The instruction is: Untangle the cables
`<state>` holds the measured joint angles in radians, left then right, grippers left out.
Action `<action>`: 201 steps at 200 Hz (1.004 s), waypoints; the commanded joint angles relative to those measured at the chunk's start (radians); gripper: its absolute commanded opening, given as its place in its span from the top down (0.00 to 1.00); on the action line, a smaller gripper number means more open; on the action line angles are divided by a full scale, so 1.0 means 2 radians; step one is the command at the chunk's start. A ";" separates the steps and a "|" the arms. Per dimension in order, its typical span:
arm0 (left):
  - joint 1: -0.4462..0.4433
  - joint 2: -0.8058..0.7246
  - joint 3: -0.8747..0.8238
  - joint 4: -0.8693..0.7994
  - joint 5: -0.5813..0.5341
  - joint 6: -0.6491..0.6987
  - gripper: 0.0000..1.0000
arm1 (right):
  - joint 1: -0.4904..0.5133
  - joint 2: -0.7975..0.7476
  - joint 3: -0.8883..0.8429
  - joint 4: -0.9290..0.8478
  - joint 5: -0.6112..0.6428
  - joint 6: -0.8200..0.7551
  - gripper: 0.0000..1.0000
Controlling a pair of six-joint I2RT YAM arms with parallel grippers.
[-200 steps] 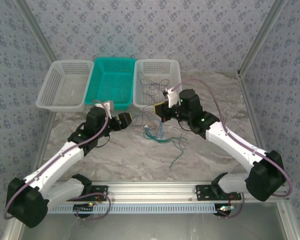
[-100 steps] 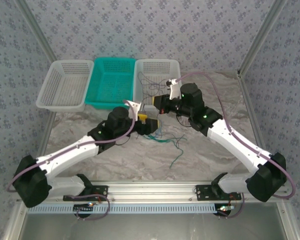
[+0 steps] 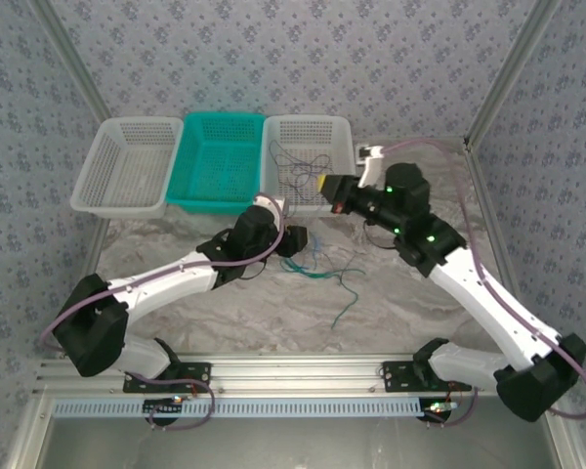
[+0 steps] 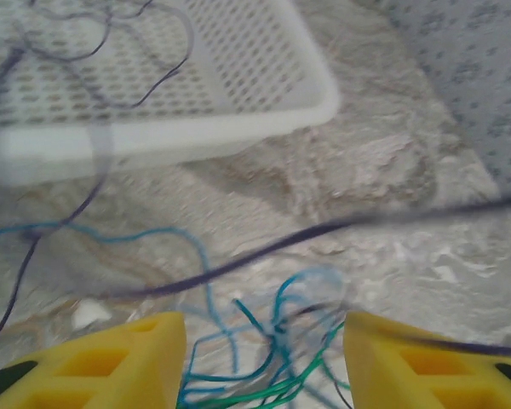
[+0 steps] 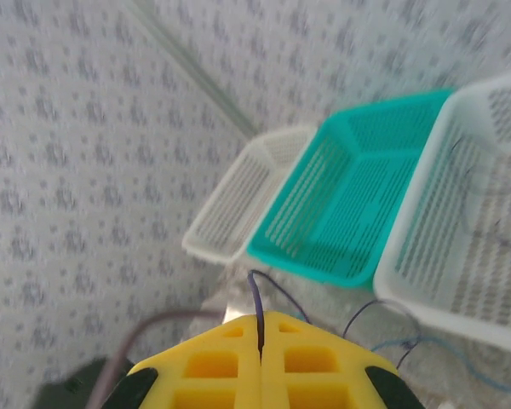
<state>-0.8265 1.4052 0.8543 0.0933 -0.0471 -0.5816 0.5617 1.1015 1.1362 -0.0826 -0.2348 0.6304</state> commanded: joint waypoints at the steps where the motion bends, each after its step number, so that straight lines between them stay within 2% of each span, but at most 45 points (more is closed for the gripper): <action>1: -0.001 -0.014 -0.032 -0.023 -0.031 -0.021 0.49 | -0.028 -0.014 0.014 -0.018 0.009 0.010 1.00; 37: 0.000 -0.032 -0.056 -0.045 -0.060 -0.037 0.49 | -0.071 -0.029 0.024 -0.028 -0.010 0.008 1.00; 59: 0.002 -0.039 -0.063 -0.043 -0.059 -0.038 0.48 | -0.080 -0.025 0.070 -0.043 -0.016 0.003 1.00; 86: 0.003 -0.052 -0.076 0.024 -0.006 -0.014 0.44 | -0.082 -0.012 0.101 -0.038 -0.035 0.004 1.00; 111: 0.002 -0.056 -0.078 0.102 0.079 0.004 0.32 | -0.083 -0.001 0.121 -0.036 -0.032 0.004 1.00; 140: -0.007 -0.010 -0.015 0.106 0.179 0.026 0.22 | -0.081 0.012 0.134 -0.021 -0.046 0.012 1.00; 181: -0.020 0.073 0.031 0.132 0.168 0.040 0.10 | -0.079 0.022 0.140 -0.010 -0.055 0.031 1.00; 191: -0.020 0.089 0.030 0.148 0.175 0.034 0.11 | -0.082 0.021 0.149 -0.022 -0.048 0.025 1.00; 201: -0.020 0.105 0.031 0.157 0.184 0.026 0.19 | -0.087 0.020 0.159 -0.034 -0.040 0.022 1.00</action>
<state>-0.8646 1.5509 0.9009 0.3351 0.2615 -0.5308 0.4011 1.1522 1.3815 -0.1471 -0.3225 0.6697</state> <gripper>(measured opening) 0.867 0.054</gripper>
